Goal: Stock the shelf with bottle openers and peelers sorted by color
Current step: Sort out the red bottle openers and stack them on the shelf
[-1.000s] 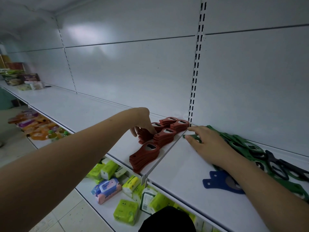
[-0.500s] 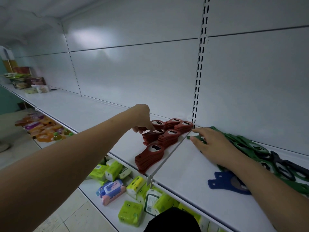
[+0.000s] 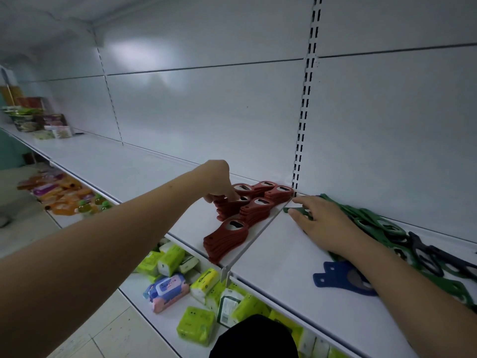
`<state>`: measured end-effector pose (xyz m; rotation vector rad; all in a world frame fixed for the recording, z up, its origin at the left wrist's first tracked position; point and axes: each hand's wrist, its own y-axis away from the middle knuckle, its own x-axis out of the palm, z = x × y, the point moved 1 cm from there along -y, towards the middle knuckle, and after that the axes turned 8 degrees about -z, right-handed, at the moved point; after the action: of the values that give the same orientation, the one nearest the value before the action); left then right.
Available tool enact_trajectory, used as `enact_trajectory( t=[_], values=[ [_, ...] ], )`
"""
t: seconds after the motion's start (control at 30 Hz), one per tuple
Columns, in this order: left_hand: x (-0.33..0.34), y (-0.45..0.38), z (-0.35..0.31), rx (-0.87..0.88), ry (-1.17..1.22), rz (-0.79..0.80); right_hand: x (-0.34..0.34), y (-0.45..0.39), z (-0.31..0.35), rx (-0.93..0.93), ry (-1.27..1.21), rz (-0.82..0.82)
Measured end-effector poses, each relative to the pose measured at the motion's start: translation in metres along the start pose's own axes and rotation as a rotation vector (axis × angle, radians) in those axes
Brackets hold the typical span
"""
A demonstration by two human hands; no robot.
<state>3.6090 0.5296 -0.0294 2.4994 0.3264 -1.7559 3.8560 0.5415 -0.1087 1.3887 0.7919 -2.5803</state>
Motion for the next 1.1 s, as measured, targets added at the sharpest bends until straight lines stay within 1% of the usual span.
enact_trajectory(
  t=[0.13,0.27,0.33,0.4,0.5,0.63,0.8,0.87,0.93,0.97,1.0,1.1],
  values=[
    [-0.028,0.02,0.018,-0.057,0.112,-0.049,0.001,-0.001,0.001,-0.007,0.001,-0.004],
    [-0.035,0.055,0.054,-0.128,0.124,-0.075,-0.001,0.0,0.003,-0.009,0.007,0.005],
    [-0.031,0.072,0.07,-0.161,0.084,-0.09,-0.002,0.002,0.005,-0.008,0.011,0.009],
    [-0.022,0.084,0.077,-0.175,0.024,-0.071,-0.002,0.003,0.007,-0.012,0.007,0.002],
    [-0.005,0.089,0.07,-0.139,-0.091,-0.055,-0.003,0.004,0.009,-0.014,0.002,0.003],
    [0.012,0.077,0.056,-0.07,-0.155,-0.113,-0.003,0.005,0.008,-0.013,0.004,0.007],
    [0.018,0.072,0.054,-0.048,-0.157,-0.068,-0.003,0.004,0.007,-0.014,-0.011,0.002],
    [0.012,0.07,0.055,-0.051,-0.154,-0.006,-0.003,0.004,0.007,-0.019,-0.008,0.001],
    [0.0,0.064,0.058,-0.08,-0.075,0.059,-0.003,0.003,0.006,-0.024,0.001,-0.001],
    [-0.007,0.058,0.058,-0.087,-0.016,0.052,-0.003,0.003,0.006,-0.03,0.016,-0.003],
    [-0.011,0.051,0.055,-0.077,0.037,0.011,-0.003,0.003,0.006,-0.043,0.036,-0.004],
    [-0.006,0.024,0.028,0.034,0.098,-0.193,-0.001,0.003,0.005,-0.075,0.074,-0.005]
  ],
)
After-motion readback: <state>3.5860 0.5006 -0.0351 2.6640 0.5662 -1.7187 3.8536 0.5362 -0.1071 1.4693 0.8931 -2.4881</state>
